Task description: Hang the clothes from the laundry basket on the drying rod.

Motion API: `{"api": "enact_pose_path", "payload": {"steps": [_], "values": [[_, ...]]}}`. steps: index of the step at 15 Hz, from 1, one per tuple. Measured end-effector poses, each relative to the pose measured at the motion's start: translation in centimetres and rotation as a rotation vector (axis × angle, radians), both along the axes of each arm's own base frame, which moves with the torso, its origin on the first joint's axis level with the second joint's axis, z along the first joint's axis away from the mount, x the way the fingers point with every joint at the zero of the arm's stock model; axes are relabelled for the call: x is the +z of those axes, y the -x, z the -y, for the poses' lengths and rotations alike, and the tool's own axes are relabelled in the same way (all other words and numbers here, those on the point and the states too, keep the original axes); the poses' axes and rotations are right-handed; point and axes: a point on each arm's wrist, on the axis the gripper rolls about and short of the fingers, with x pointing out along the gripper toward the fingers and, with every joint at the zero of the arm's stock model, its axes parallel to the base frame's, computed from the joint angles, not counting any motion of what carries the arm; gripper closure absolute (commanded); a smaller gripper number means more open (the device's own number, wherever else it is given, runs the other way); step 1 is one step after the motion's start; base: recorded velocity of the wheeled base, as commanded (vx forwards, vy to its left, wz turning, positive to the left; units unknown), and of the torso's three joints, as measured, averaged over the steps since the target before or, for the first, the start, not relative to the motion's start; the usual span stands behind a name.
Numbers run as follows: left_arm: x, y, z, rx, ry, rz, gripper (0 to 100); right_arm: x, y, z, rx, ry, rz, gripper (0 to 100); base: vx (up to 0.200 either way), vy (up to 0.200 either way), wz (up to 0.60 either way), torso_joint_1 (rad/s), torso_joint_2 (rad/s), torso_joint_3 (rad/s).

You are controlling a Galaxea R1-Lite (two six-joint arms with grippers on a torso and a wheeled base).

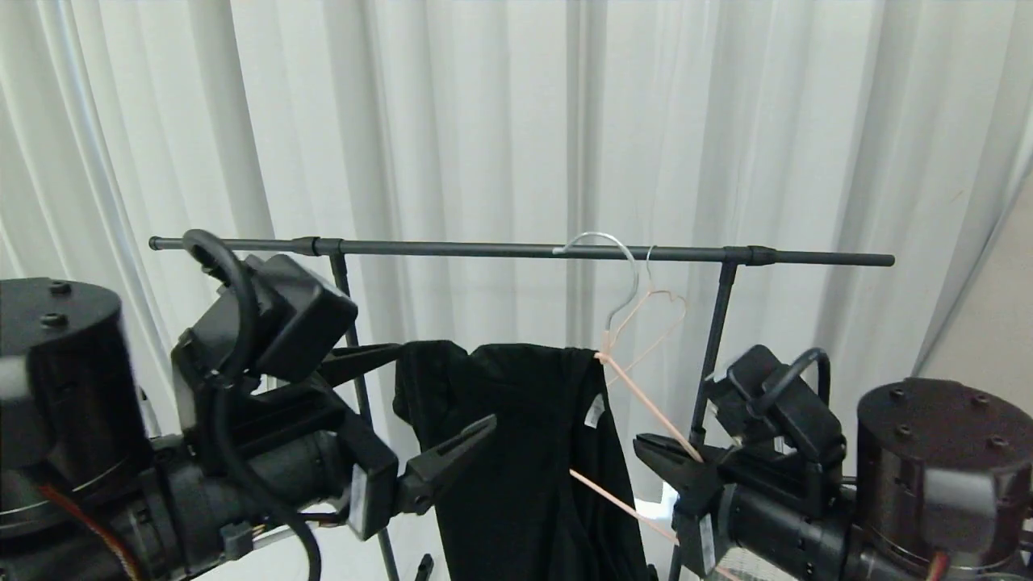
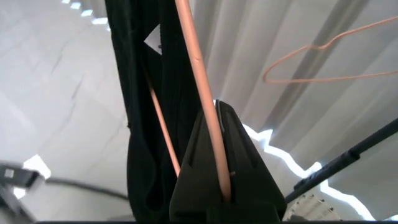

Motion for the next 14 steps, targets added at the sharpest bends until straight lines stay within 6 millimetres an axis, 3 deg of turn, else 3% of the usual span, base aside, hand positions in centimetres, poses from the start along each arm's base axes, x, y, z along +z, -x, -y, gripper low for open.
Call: {"api": "enact_pose_path", "payload": {"steps": [2,5,14], "values": [[-0.4,0.6,-1.5,-0.165,-0.012,0.021,0,-0.6,1.1,1.4,0.074,0.035,0.004,100,0.0,0.0,0.0,0.0,0.0,0.0],[-0.9,1.7,-2.1,-0.415,-0.01,0.053,0,-1.2,2.5,2.9,0.191,0.09,0.035,100,0.0,0.0,0.0,0.0,0.0,0.0],[-4.4,2.4,0.6,-0.595,-0.115,-0.046,0,-1.8,5.5,3.9,0.342,0.142,0.099,100,0.0,0.0,0.0,0.0,0.0,0.0]]}}
